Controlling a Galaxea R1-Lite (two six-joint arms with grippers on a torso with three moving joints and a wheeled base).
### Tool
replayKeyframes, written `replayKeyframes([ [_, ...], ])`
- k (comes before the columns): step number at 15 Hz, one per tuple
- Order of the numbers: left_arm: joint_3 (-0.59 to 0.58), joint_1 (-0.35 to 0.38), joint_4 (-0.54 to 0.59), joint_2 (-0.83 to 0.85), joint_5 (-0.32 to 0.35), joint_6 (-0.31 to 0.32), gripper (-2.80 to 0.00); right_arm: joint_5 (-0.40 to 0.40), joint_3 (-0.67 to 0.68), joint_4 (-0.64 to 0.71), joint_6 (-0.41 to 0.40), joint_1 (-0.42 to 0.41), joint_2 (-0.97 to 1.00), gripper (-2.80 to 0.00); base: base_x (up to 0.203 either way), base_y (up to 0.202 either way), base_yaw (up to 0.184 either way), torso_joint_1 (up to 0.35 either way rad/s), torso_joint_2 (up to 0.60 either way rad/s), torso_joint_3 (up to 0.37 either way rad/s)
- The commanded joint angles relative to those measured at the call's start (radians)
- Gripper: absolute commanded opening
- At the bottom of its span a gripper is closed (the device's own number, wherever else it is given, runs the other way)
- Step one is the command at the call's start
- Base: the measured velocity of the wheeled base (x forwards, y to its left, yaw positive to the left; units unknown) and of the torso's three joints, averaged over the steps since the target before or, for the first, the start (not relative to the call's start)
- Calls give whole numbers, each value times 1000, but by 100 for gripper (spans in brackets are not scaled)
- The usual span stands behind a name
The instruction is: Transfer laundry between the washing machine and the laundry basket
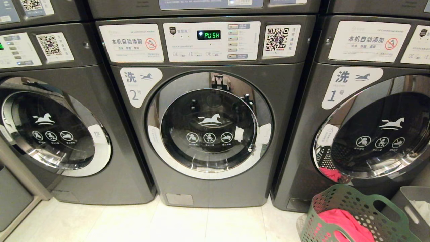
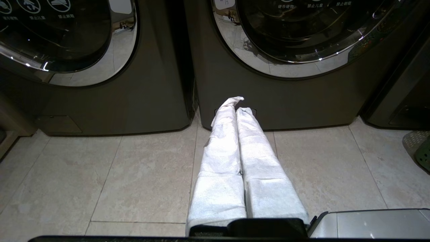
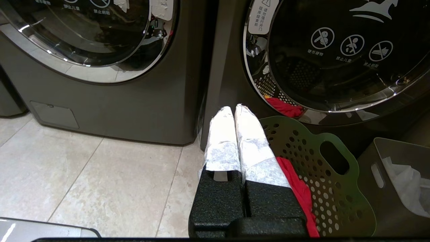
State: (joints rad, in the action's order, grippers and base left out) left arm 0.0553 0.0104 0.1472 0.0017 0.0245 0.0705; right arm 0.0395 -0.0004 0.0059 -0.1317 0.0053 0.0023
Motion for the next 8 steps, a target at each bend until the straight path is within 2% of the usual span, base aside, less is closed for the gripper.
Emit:
replayKeyframes([
  [1,0,0,3,0,-1,-1,-280,-10,0,0,2,1,-2,-280,0,0,0,0,0,0],
  [8,0,0,3,0,0,2,-280,-16,0,0,3,1,-2,-280,0,0,0,0,0,0],
])
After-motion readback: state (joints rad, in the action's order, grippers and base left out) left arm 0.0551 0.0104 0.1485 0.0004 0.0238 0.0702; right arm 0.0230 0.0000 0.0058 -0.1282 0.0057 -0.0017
